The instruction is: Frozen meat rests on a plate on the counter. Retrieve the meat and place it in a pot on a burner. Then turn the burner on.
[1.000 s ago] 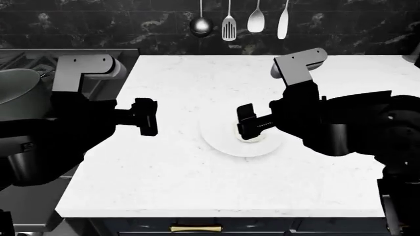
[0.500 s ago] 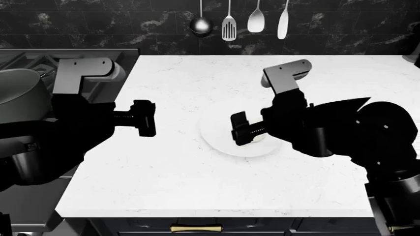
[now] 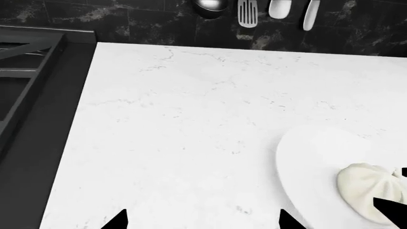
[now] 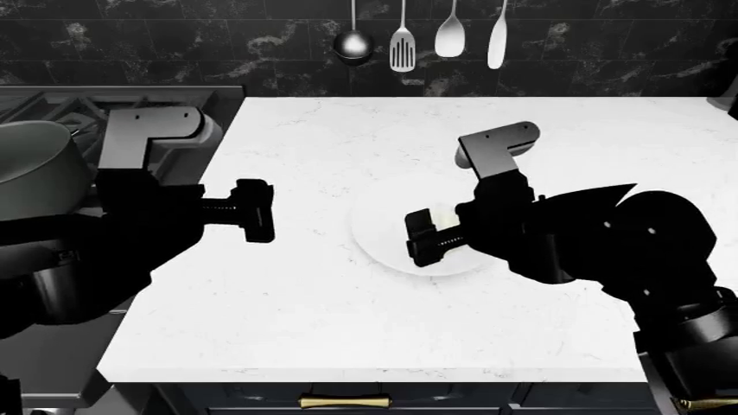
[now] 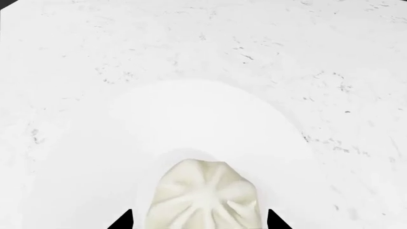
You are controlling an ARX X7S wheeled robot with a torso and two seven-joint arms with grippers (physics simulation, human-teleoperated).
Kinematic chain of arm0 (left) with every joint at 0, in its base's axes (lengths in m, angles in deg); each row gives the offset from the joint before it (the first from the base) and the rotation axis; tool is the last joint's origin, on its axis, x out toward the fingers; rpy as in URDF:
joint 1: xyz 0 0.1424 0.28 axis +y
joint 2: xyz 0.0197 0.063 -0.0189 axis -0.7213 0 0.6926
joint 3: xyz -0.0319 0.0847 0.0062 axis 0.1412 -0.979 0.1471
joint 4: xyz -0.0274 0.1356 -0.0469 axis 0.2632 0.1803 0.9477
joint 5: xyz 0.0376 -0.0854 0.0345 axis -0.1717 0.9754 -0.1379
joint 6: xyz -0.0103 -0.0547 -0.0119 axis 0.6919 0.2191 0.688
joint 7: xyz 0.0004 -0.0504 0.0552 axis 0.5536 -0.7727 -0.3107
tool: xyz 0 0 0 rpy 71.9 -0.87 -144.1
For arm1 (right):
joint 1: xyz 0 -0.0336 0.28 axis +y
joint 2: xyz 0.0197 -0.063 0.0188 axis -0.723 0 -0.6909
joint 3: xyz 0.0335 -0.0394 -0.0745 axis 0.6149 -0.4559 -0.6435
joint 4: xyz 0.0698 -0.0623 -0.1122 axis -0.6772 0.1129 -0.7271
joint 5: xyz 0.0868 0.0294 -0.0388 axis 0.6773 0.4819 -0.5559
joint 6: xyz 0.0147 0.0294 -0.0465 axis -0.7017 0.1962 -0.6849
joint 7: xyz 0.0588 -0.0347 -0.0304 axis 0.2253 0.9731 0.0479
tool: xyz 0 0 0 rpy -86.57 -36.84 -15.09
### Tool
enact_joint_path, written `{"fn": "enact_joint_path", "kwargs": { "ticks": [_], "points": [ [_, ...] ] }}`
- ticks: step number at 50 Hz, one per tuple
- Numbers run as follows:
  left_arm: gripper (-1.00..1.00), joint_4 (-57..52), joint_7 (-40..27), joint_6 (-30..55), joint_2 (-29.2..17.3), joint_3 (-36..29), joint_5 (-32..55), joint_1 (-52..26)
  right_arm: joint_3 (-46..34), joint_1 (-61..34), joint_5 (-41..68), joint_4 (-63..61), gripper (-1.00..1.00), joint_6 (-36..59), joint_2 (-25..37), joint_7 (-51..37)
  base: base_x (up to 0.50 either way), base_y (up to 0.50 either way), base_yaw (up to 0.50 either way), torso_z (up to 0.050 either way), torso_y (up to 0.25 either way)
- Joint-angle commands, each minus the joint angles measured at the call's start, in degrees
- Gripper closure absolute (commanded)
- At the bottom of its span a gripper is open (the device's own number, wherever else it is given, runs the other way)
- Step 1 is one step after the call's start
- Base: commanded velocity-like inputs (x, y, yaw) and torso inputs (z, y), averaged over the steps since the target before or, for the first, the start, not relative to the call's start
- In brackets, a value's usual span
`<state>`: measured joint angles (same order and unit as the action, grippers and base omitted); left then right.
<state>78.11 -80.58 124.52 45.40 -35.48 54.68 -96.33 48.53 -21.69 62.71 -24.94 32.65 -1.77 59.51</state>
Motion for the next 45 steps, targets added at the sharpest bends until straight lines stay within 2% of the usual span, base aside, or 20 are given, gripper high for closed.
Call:
{"fn": "enact_joint_path", "kwargs": {
  "ticks": [1,45],
  "points": [
    [-1.0,0.6,0.7,-0.6,0.1,-0.9,-0.8,0.0,-0.9,0.2,-0.9,1.0,-1.0,-1.0,0.1,1.1,0.0,0.0,0.0,0.0,0.0],
    [-1.0,2.5,2.4,-2.3,0.1,-3.3,-2.7,-0.2,-3.6,0.0,-3.6,4.5,-1.0,-4.0,-0.2,4.5,0.0,0.0,0.0,0.0,0.0]
  ]
}}
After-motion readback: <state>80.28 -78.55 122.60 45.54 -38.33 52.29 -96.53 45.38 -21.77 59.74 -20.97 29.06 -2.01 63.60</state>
